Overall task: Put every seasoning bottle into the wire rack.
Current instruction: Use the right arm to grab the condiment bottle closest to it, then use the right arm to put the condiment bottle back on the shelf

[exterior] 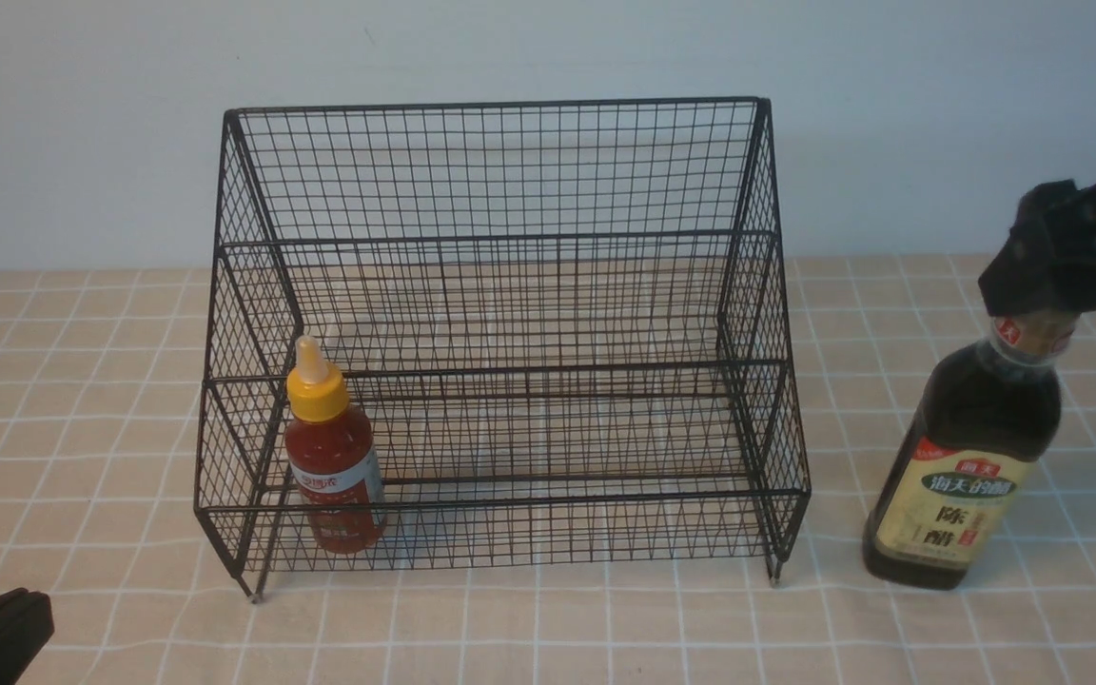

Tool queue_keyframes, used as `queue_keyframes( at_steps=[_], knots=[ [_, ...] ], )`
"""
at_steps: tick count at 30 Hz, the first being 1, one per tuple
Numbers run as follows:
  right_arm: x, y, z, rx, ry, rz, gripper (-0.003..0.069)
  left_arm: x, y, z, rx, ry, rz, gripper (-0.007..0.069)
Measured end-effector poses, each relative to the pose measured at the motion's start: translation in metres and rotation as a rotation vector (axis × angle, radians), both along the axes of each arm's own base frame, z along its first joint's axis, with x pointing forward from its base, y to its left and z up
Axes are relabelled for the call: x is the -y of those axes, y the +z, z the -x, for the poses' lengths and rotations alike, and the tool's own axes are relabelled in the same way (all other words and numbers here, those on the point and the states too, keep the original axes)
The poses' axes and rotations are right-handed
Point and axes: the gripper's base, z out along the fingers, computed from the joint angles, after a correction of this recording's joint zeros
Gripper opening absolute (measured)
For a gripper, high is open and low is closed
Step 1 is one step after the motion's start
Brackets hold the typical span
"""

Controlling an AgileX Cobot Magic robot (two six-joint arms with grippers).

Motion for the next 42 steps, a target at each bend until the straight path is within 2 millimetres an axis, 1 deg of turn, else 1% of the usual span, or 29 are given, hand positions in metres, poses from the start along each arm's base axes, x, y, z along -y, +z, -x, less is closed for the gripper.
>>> queue_keyframes(
  at_steps=[2,5,9,12,22,23,24,25,27,31,32,37,38,40,42],
  knots=[
    [-0.001,-0.005,-0.005,-0.016,0.000,0.004,0.0595,0.000,0.000,0.000,0.000,0.000,0.000,-0.0007],
    [-0.003,-0.019,-0.016,-0.066,0.000,0.014,0.0579,0.000,0.000,0.000,0.000,0.000,0.000,-0.0007],
    [-0.004,-0.034,-0.022,-0.150,0.002,0.031,0.0485,0.000,0.000,0.000,0.000,0.000,0.000,-0.0007],
    [-0.005,-0.036,-0.022,-0.179,0.015,0.041,0.0377,0.000,0.000,0.000,0.000,0.000,0.000,-0.0007],
    [-0.005,-0.034,-0.020,-0.170,0.044,0.052,0.0373,0.000,0.000,0.000,0.000,0.000,0.000,-0.0007],
    [-0.004,-0.031,-0.017,-0.160,0.053,0.055,0.0351,0.000,0.000,0.000,0.000,0.000,0.000,-0.0007],
    [-0.004,-0.030,-0.016,-0.159,0.054,0.055,0.0351,0.000,0.000,0.000,0.000,0.000,0.000,-0.0007],
    [-0.003,-0.027,-0.012,-0.154,0.056,0.059,0.0336,0.000,0.000,0.000,0.000,0.000,0.000,-0.0007],
    [-0.001,-0.020,-0.006,-0.150,0.057,0.058,0.0336,0.000,0.000,0.000,0.000,0.000,0.000,-0.0007],
    [0.000,0.005,0.003,-0.099,0.059,0.050,0.0334,0.000,0.000,0.000,0.000,0.000,0.000,-0.0007],
    [0.000,0.008,0.004,-0.091,0.060,0.049,0.0334,0.000,0.000,0.000,0.000,0.000,0.000,-0.0007],
    [0.000,0.047,0.003,0.037,0.059,0.019,0.0334,0.000,0.000,0.000,0.000,0.000,0.000,-0.0007],
    [0.000,0.047,0.003,0.038,0.059,0.018,0.0334,0.000,0.000,0.000,0.000,0.000,0.000,-0.0007],
    [-0.006,0.066,0.005,0.098,0.083,-0.011,0.0334,0.000,0.000,0.000,0.000,0.000,0.000,-0.0007],
    [-0.009,0.074,0.007,0.121,0.107,-0.016,0.0334,0.000,0.000,0.000,-0.001,0.000,0.000,-0.0007]
  ],
)
